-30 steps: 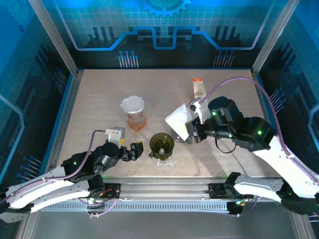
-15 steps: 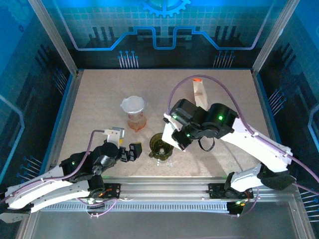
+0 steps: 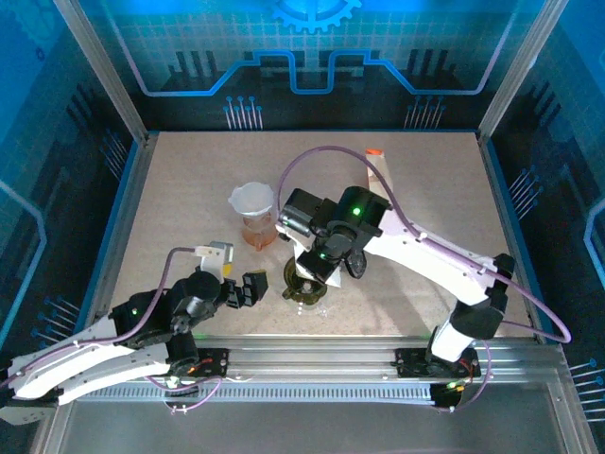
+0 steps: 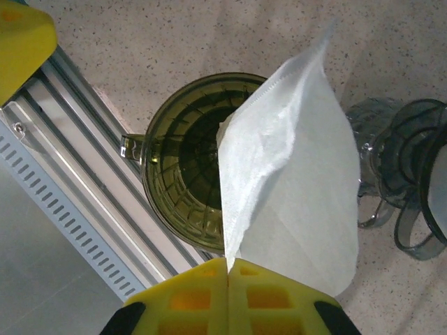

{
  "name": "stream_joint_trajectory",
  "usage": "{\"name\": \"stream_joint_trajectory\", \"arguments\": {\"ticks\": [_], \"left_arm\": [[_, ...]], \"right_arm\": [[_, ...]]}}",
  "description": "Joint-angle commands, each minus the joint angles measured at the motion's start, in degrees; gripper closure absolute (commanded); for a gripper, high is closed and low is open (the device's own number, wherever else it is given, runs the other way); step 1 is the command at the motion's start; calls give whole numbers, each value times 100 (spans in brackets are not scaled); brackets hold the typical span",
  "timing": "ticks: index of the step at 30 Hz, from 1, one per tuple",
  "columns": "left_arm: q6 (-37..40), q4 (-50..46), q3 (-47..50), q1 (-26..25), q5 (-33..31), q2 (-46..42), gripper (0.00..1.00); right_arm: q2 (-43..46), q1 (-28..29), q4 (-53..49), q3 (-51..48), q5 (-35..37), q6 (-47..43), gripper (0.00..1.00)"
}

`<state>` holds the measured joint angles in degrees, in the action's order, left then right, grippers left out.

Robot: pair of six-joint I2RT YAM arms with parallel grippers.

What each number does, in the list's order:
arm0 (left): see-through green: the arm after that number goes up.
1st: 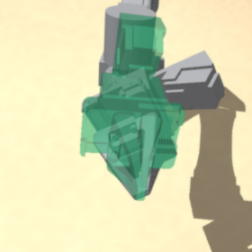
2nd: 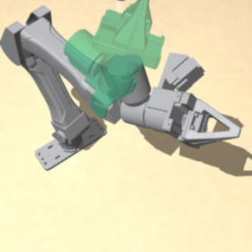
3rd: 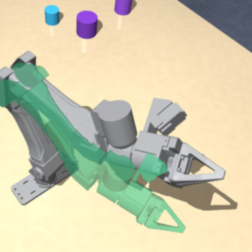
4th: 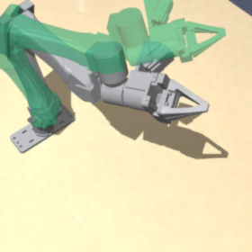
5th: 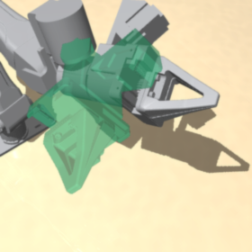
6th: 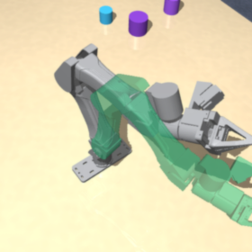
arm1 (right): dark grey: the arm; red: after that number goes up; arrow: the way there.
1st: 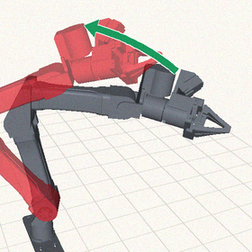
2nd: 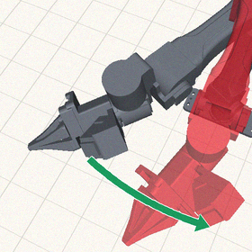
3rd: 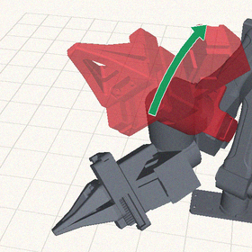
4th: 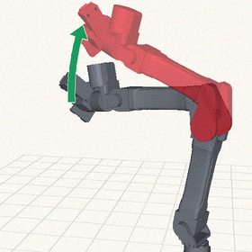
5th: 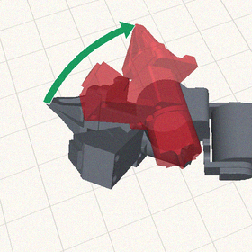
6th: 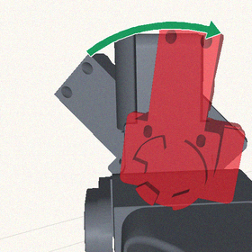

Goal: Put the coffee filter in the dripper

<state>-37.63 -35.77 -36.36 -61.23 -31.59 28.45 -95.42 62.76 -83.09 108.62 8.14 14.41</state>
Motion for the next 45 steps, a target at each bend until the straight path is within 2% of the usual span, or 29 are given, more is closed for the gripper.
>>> {"name": "stream_joint_trajectory", "arguments": {"ticks": [1, 13, 18, 21, 23, 25, 28, 32, 35, 39, 45], "left_arm": [[-96, -70, -82, 41, 83, -93, 1], [-113, -87, -106, 42, 186, -102, 1], [-139, -40, -99, 43, 254, -109, 1], [-174, -38, -117, 42, 277, -125, 1], [-204, -59, -135, 43, 277, -159, 1], [-239, -51, -133, 41, 294, -214, 1], [-295, -6, -85, 41, 329, -310, 1], [-302, 188, -29, 41, 437, -341, 1], [-212, 391, -116, 43, 539, -171, 2], [-3, 564, -488, 129, 893, 382, 18], [-98, 674, -998, 926, 2368, 1481, 25]], "right_arm": [[-193, 131, -56, 223, -76, -166, 97], [-233, 113, 894, -626, -380, -89, 95], [3, 113, 1301, -1091, -515, 41, 85], [269, 131, 1575, -1301, -524, 86, 75], [521, 138, 1772, -1473, -510, 133, 62], [756, 140, 1896, -1614, -511, 171, 54], [1160, 149, 2078, -1868, -433, 247, 45], [1820, 145, 2524, -2399, -233, 444, 37], [2254, 95, 2934, -2854, 154, 606, 35], [2501, -291, 3182, -3239, 307, 722, 36], [2394, -492, 3264, -3417, 338, 541, 43]]}}
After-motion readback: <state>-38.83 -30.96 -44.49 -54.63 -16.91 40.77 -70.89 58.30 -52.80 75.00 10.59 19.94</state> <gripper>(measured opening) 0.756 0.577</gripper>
